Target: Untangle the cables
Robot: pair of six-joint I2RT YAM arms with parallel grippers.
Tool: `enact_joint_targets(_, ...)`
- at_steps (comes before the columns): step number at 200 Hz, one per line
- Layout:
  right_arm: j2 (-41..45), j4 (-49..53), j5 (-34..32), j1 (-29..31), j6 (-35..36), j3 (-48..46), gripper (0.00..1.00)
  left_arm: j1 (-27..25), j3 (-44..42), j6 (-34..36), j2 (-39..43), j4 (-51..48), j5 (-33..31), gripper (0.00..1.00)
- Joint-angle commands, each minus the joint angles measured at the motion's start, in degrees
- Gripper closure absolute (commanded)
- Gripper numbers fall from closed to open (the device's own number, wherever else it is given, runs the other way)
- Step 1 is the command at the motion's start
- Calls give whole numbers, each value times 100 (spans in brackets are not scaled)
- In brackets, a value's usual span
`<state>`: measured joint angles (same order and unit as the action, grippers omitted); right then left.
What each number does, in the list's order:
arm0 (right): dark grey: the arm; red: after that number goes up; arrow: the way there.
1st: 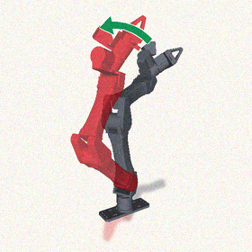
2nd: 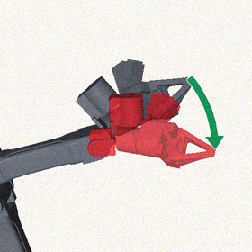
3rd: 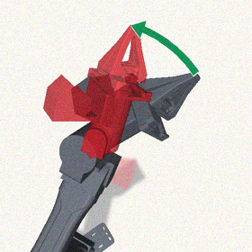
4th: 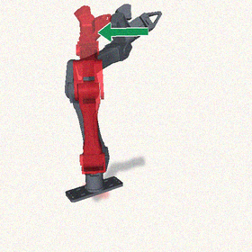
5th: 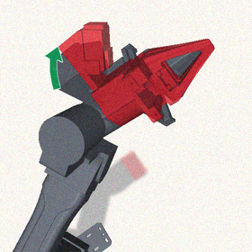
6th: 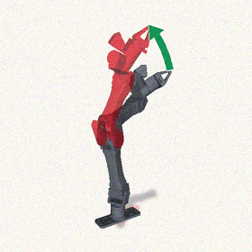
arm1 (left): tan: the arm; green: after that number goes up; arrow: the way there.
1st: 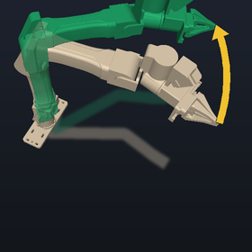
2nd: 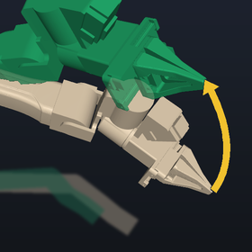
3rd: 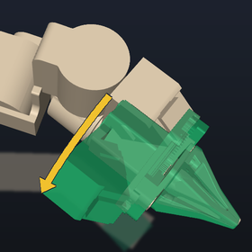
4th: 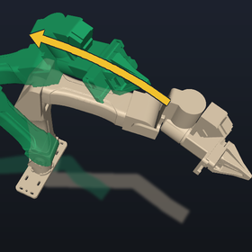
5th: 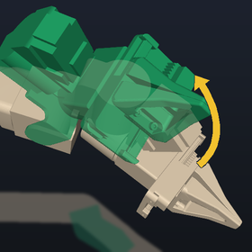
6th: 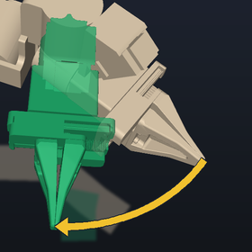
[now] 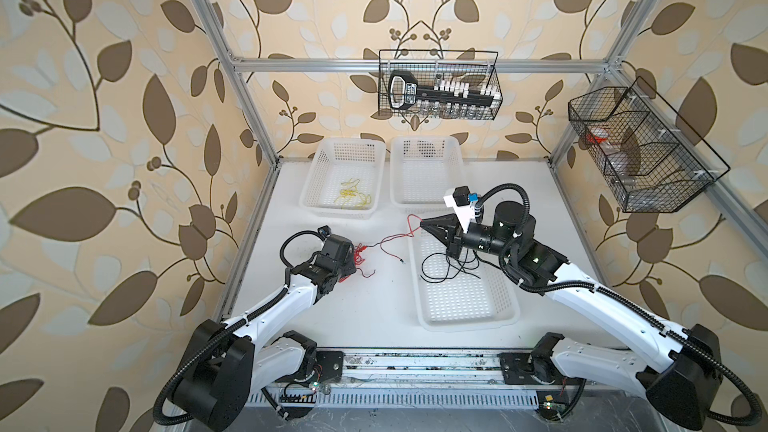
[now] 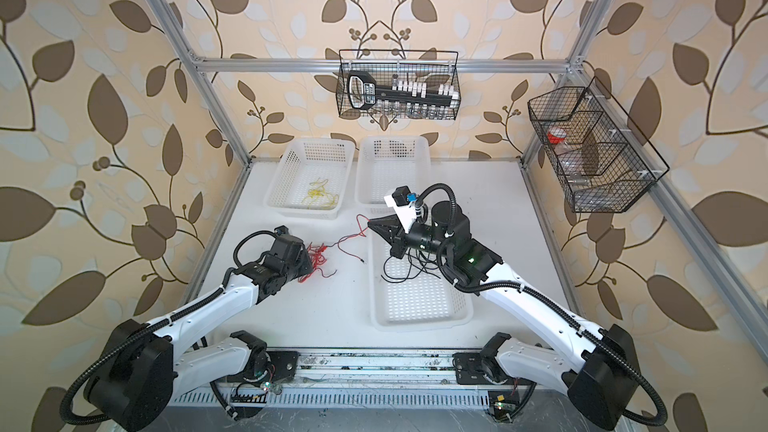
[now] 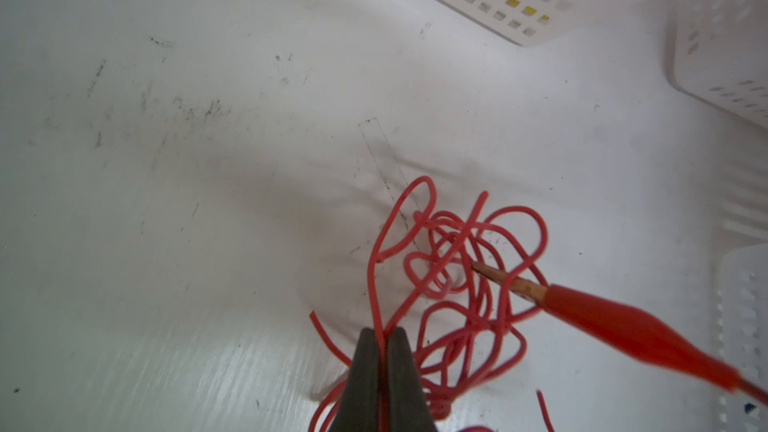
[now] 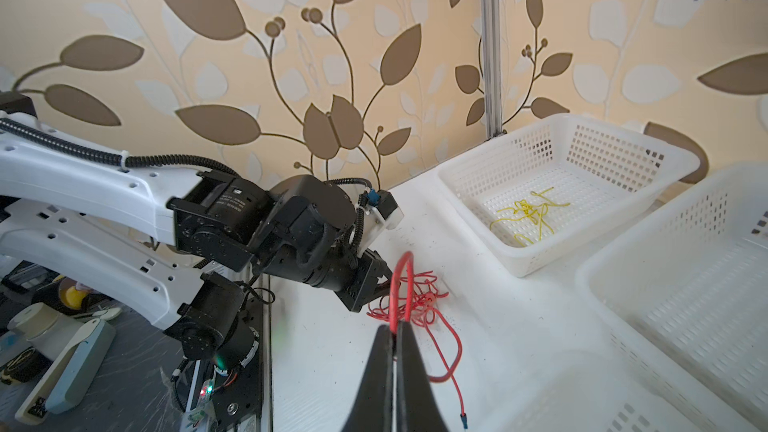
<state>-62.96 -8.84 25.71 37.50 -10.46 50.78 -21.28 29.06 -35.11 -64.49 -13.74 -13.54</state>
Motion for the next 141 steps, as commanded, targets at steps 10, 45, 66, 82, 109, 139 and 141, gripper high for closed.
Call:
enact_joint_targets(10, 384, -378, -252, -258, -63, 222, 100, 97, 193, -81, -200, -147, -268, 100)
enact_joint_targets(45, 333, -292, -363, -252, 8, 224, 100, 97, 132, -40, -116, 53, -6, 100)
enact_joint_targets(66, 94, -229, -445, -34, 73, 216, 100, 97, 60, 38, 74, 327, 388, 100)
enact_joint_targets(82, -122, -198, -579, 190, 161, 215, 100, 97, 38, 82, 249, 474, 628, 100)
enact_joint_targets(109, -587, -236, -533, 481, 113, 235, 100, 97, 26, 126, 577, 565, 828, 100)
enact_joint_targets(139, -1023, -144, -843, 566, -90, 191, 100, 97, 38, 149, 802, 354, 648, 100)
enact_joint_targets(141, -1038, -122, -907, 566, -99, 192, 100, 97, 32, 150, 805, 341, 633, 100)
